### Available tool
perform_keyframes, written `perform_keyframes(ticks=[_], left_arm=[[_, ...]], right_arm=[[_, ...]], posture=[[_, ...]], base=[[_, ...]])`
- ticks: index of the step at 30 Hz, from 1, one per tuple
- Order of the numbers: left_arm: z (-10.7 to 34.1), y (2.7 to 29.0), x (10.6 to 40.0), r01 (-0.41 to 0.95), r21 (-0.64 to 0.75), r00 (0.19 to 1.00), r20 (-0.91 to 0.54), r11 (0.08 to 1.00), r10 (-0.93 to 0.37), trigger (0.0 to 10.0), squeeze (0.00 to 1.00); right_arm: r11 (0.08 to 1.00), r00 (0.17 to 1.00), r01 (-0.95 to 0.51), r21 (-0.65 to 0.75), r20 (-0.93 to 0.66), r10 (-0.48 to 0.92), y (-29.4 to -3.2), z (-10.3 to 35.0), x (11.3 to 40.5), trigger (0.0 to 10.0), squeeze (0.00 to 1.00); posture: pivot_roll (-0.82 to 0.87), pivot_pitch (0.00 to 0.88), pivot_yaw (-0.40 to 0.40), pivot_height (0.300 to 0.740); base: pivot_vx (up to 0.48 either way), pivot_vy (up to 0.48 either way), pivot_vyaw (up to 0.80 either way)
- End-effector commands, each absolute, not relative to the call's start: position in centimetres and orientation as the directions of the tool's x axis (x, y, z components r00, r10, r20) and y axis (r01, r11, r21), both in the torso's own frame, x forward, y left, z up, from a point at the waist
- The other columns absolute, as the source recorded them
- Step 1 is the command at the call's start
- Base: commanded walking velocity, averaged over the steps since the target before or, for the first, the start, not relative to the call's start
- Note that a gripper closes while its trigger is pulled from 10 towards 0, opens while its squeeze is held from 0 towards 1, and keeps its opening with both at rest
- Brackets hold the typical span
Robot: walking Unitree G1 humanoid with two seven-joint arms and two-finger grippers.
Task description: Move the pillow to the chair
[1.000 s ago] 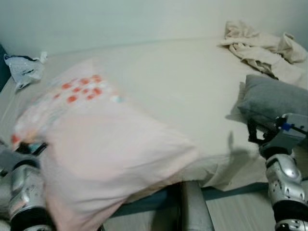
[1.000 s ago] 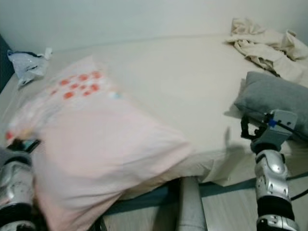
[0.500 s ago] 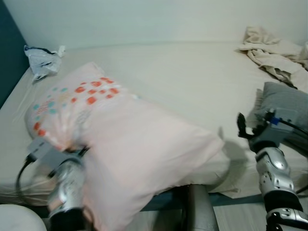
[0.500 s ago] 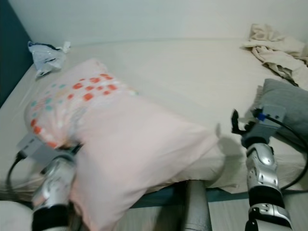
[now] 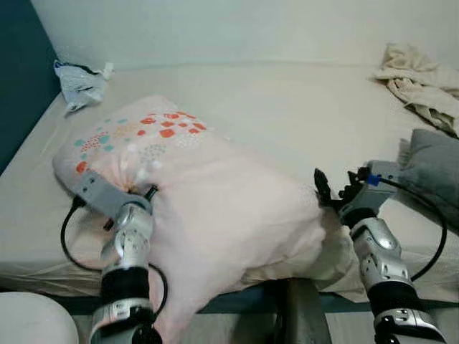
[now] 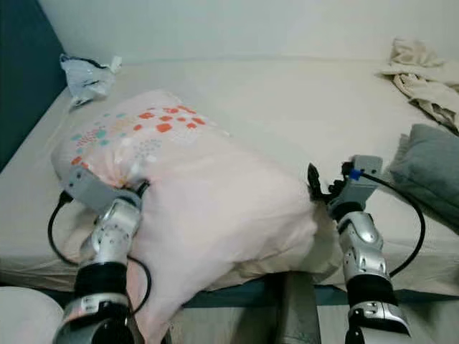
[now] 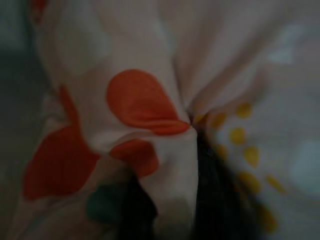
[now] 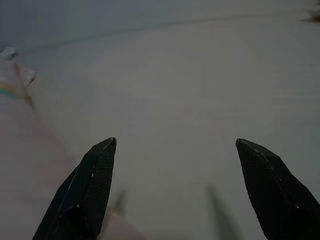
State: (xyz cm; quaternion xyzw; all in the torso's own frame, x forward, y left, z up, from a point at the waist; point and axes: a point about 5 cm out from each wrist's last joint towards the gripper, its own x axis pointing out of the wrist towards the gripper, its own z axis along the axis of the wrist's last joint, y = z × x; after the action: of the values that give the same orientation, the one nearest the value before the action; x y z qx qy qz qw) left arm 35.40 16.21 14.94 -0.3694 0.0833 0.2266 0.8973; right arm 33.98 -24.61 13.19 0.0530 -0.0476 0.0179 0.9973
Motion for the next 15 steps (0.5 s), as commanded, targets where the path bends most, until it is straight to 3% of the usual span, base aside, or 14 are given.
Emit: perform_keyframes(ticks=[1,5,13,15], left_arm=[[15.1,13.9,35.8,-0.378,-0.627,0.924,-0.294,0.681,0.243,10.0,1.00],[15.0,15.3,35.6,-0.307,-0.544,0.951,-0.207,0.781,0.230,10.0,1.00],[15.2,16.2,35.7,-0.265,-0.460,0.964,-0.155,0.848,0.217,10.0,1.00],[15.5,16.5,35.8,-0.225,-0.384,0.974,-0.107,0.896,0.199,10.0,1.00]], right_arm=[[0.993,0.996,-0.050,0.103,0.082,0.041,-24.4,12.7,33.7,10.0,0.00],[0.992,0.995,-0.083,0.099,0.070,0.076,-23.7,12.4,33.7,10.0,0.00],[0.987,0.991,-0.127,0.095,0.063,0.122,-22.5,12.3,34.0,10.0,0.00],[0.985,0.989,-0.141,0.098,0.063,0.136,-22.2,12.3,34.1,10.0,0.00]], posture=[[0.01,0.163,0.009,0.513],[0.01,0.159,0.008,0.513],[0.02,0.156,-0.003,0.513],[0.02,0.155,-0.006,0.513]], base=[[0.000,0.000,0.00],[0.000,0.000,0.00],[0.000,0.000,0.00],[0.000,0.000,0.00]])
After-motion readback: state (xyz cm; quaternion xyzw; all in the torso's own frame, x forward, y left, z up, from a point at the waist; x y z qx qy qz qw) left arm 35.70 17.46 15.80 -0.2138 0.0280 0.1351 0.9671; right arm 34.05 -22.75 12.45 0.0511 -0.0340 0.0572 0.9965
